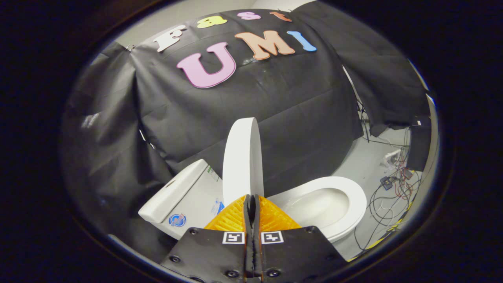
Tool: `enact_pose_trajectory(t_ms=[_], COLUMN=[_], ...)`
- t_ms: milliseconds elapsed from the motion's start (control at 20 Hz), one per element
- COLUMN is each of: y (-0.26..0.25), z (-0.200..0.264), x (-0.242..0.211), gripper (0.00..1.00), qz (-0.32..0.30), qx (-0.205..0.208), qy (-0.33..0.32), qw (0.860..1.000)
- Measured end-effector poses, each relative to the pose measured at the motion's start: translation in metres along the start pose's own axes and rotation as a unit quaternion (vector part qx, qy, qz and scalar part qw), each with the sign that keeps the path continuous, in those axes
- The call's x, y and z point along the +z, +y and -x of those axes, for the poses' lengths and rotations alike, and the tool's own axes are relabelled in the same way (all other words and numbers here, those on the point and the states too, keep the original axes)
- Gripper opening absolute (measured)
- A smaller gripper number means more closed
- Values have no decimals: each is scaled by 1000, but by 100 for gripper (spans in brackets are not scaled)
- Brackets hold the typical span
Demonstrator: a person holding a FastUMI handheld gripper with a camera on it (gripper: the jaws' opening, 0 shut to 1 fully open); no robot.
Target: Open the toilet lid.
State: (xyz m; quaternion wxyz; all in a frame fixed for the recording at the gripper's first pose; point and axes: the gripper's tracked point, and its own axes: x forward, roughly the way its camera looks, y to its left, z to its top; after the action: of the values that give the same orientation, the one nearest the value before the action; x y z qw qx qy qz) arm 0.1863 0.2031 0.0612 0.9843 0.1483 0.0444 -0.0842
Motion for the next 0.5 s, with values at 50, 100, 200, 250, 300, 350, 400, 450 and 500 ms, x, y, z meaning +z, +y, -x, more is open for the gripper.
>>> enact_pose_trajectory(t_ms=[50, 100, 200, 250, 300, 350, 400, 450, 500], y=[5, 11, 24, 28, 32, 36, 41, 45, 51], z=[-1, -1, -2, -3, -4, -5, -5, -5, -7], x=[0, 0, -1, 0, -2, -3, -3, -3, -5], gripper=[1, 1, 1, 1, 1, 1, 1, 1, 1], qz=[10, 17, 33, 38, 43, 45, 47, 50, 53], qx=[2, 4, 9, 12, 15, 19, 22, 25, 28], qy=[0, 0, 0, -1, 0, -1, -1, -1, -1], qw=[1000, 1000, 999, 999, 999, 999, 999, 998, 998])
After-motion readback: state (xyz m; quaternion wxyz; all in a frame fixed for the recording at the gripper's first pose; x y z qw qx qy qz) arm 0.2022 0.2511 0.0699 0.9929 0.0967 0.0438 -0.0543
